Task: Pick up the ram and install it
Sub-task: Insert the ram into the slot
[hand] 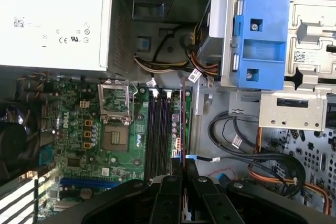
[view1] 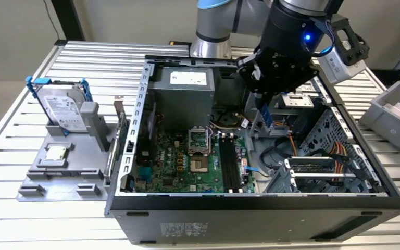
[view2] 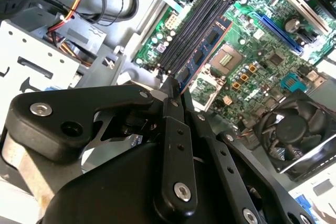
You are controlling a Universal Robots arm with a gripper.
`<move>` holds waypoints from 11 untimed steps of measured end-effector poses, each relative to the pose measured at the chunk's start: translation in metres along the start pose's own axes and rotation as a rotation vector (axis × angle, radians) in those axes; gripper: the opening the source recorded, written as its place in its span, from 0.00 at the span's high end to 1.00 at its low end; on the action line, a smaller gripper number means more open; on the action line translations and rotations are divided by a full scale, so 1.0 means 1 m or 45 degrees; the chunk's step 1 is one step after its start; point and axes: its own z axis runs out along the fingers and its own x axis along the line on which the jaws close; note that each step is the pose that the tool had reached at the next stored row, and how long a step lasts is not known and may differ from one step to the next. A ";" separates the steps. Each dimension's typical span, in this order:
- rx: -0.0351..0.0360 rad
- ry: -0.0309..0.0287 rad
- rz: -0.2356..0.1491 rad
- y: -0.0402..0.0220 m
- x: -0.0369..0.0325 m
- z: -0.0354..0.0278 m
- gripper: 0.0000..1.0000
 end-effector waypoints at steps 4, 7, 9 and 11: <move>-0.0004 -0.0004 0.010 0.0000 0.0000 -0.0003 1.00; 0.0000 -0.0003 0.010 0.0000 0.0001 -0.0004 1.00; 0.0007 -0.0002 0.011 0.0000 0.0001 0.0000 1.00; 0.0018 -0.0003 0.011 -0.0001 0.0001 0.0017 1.00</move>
